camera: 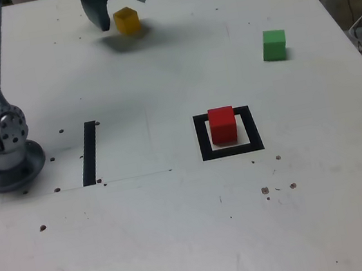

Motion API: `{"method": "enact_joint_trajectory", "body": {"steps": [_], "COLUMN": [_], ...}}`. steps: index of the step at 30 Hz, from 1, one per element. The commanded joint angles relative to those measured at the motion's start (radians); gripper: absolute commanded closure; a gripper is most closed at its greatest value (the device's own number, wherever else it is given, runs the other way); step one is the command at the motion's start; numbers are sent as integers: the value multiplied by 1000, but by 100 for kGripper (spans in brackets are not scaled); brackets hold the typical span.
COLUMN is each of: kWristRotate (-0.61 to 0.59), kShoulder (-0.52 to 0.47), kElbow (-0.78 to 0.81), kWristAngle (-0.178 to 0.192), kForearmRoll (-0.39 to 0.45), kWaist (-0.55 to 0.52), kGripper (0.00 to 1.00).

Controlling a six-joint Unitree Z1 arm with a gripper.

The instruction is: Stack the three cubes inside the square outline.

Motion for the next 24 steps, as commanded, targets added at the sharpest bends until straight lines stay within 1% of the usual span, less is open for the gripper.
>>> {"method": "enact_joint_trajectory", "body": {"steps": [1,7,16,18,20,24], "kWristRotate": [11,26,31,33,35,45], "kShoulder": [27,76,130,136,139,140], "kElbow": [-32,-103,-163,-169,-173,-179], "kWristAngle": [-11,-33,-57,-62,-66,-66], "kForearmRoll": [10,42,91,94,94,87], "kWaist": [7,11,12,12,12,12], "kGripper": [1,3,18,24,32,55]}}
